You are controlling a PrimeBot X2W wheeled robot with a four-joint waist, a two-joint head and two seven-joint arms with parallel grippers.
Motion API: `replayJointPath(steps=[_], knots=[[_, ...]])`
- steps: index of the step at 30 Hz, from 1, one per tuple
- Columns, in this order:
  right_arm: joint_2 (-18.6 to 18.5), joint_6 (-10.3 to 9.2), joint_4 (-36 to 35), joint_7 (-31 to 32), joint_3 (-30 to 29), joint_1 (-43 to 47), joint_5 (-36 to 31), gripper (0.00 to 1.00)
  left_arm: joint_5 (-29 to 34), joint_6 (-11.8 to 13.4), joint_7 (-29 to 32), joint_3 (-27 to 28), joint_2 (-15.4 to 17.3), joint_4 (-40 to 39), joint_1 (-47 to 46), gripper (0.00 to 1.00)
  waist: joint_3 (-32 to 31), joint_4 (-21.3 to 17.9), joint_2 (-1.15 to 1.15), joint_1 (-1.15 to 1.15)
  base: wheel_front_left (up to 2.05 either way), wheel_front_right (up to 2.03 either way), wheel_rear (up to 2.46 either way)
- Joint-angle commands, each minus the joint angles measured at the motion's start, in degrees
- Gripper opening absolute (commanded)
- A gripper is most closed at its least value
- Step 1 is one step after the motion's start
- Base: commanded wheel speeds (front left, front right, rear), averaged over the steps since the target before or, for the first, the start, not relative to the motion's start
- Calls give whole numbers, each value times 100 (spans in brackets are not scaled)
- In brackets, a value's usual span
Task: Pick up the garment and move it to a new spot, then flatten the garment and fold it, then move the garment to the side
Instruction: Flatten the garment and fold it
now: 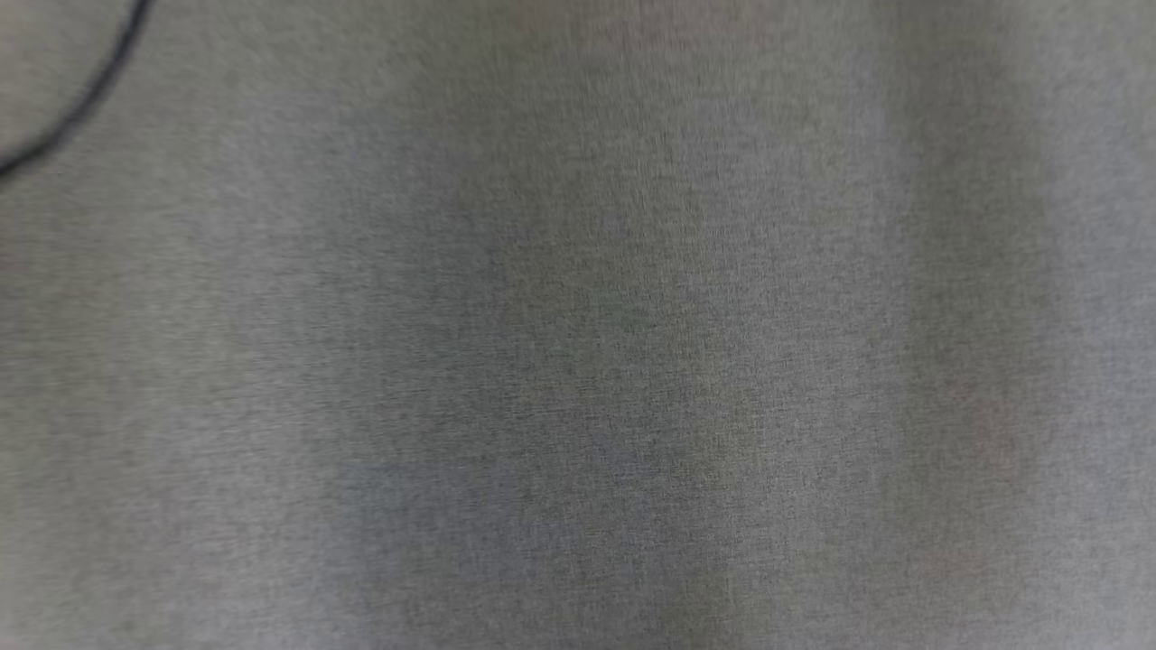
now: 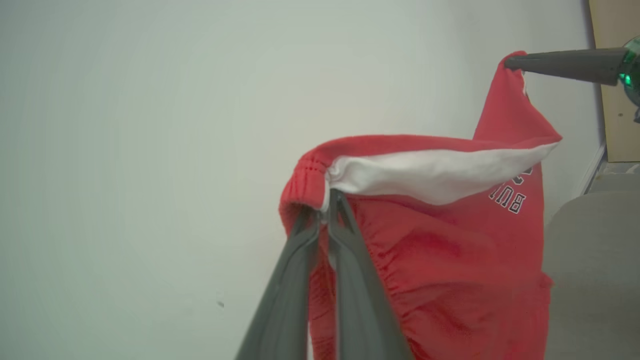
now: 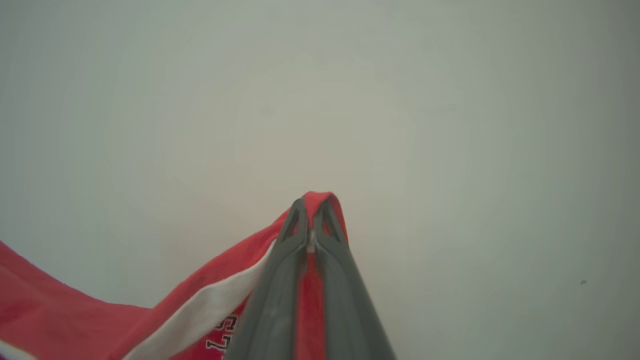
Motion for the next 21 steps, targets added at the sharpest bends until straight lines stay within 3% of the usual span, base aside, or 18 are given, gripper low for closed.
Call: replayJointPath(steps=[1,10,21], knots=[[-28,-14,128,21,33,-217,10,0,-96,16,-73,-87,-44,144,-268,0,469,-190,-2,-2,0,0,0],[111,-14,838,-121,189,-1316,1,0,-642,16,-565,-704,-165,1009,-1326,0,624,-307,-2,-2,0,0,0],[176,-14,1227,-502,484,-1137,35,0,-1165,17,-934,-1422,-141,1342,-1266,0,771,-388,-2,-2,0,0,0]])
